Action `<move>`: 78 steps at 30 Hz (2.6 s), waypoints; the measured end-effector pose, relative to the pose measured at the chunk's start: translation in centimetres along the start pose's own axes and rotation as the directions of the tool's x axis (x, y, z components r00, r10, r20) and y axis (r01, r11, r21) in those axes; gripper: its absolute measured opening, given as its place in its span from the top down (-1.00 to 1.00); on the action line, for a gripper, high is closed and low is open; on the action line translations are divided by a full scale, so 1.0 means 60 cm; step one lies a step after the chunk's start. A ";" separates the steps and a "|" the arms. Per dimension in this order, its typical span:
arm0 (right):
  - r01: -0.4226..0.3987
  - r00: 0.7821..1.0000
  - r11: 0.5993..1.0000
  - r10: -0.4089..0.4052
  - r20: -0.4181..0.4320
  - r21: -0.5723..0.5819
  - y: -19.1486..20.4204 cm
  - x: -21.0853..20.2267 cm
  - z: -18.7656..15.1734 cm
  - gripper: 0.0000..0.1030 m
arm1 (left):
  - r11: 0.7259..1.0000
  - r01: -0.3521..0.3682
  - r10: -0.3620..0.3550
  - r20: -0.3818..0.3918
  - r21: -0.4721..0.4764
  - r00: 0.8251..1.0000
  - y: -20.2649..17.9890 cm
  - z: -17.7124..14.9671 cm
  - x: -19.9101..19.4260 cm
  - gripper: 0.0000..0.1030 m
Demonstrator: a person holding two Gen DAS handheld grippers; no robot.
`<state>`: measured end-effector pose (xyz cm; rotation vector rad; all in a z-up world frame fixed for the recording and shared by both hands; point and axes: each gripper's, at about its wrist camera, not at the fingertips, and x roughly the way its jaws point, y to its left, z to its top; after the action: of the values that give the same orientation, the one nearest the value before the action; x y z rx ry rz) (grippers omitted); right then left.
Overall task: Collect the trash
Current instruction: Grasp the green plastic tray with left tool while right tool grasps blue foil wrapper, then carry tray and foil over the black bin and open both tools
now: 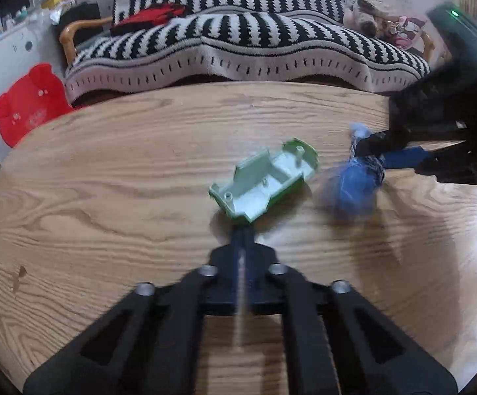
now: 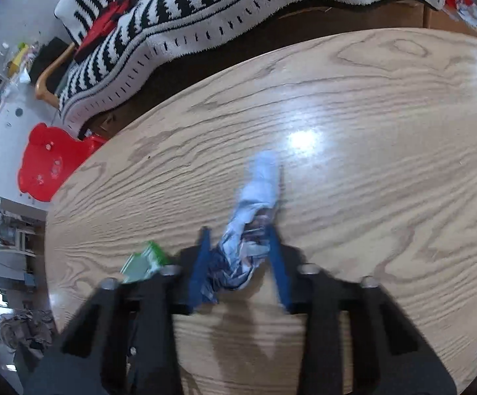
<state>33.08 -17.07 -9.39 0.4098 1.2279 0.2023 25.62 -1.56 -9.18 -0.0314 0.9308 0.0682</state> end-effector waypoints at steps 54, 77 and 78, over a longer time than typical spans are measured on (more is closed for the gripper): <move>-0.116 0.982 0.983 0.135 0.132 -0.140 -0.094 -0.290 -0.363 0.65 | 0.967 0.147 -0.157 0.029 0.209 0.987 -0.024 -0.040 -0.147 0.30; -0.096 0.995 0.914 0.097 -0.016 -0.394 -0.017 -0.258 -0.602 0.65 | 0.883 0.251 -0.248 -0.058 0.397 0.967 0.043 -0.396 -0.406 0.29; -0.100 0.995 0.910 0.095 -0.033 -0.403 -0.017 -0.255 -0.615 0.65 | 0.872 0.276 -0.268 -0.078 0.404 0.960 0.038 -0.412 -0.409 0.29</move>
<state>-6.77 -16.41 -6.69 0.1081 1.1427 0.5362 -8.95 -1.80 -4.23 0.2298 0.9369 -0.3936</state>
